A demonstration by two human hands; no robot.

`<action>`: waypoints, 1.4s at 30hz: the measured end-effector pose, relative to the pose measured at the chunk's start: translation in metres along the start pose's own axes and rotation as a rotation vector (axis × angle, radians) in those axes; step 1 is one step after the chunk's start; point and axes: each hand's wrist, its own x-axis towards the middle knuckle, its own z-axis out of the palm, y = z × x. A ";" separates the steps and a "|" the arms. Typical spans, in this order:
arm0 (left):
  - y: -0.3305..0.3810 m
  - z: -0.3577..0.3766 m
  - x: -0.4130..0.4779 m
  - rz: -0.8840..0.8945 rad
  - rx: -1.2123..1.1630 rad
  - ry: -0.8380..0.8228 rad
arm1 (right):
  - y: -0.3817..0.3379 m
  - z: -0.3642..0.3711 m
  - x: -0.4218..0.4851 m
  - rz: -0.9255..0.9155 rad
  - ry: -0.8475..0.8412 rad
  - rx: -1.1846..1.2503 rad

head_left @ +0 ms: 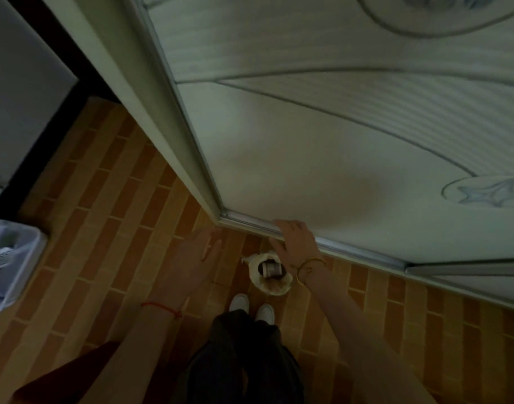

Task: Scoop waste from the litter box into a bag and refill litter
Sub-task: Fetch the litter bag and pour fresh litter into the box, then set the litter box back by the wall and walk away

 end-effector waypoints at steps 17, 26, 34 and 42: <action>0.023 -0.134 -0.133 -0.222 -0.018 0.326 | -0.165 -0.050 -0.041 -0.394 -0.132 -0.165; -0.054 -0.218 -0.221 -0.393 -0.038 0.555 | -0.313 -0.002 -0.017 -0.576 -0.253 -0.285; -0.137 -0.308 -0.285 -0.525 -0.021 0.674 | -0.477 0.062 -0.011 -0.738 -0.327 -0.283; -0.195 -0.361 -0.336 -0.650 -0.008 0.819 | -0.590 0.115 -0.016 -0.906 -0.394 -0.304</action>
